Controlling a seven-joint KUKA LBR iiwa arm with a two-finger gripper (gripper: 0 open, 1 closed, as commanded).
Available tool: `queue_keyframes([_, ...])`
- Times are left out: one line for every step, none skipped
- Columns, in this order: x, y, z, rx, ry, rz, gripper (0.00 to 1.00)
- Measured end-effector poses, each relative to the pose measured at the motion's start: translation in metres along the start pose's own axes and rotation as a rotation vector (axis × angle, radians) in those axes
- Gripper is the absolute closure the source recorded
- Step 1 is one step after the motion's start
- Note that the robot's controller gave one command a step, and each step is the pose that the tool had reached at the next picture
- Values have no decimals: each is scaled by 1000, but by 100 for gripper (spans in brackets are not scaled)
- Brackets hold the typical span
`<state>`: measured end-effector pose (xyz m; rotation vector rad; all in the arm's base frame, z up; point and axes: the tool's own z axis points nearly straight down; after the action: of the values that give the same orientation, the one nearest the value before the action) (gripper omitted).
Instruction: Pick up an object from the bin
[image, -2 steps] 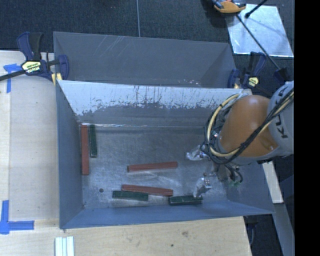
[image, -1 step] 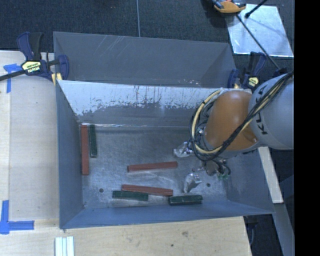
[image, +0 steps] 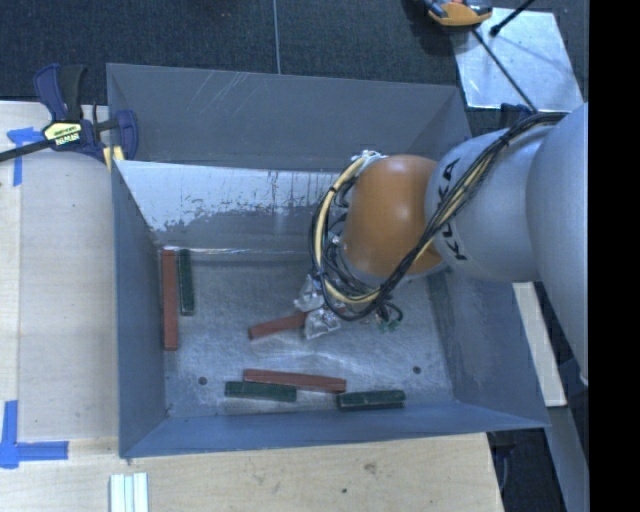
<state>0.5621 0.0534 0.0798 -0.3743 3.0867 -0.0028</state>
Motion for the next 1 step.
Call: queue_keyframes([0, 0, 0, 0, 0, 0, 100])
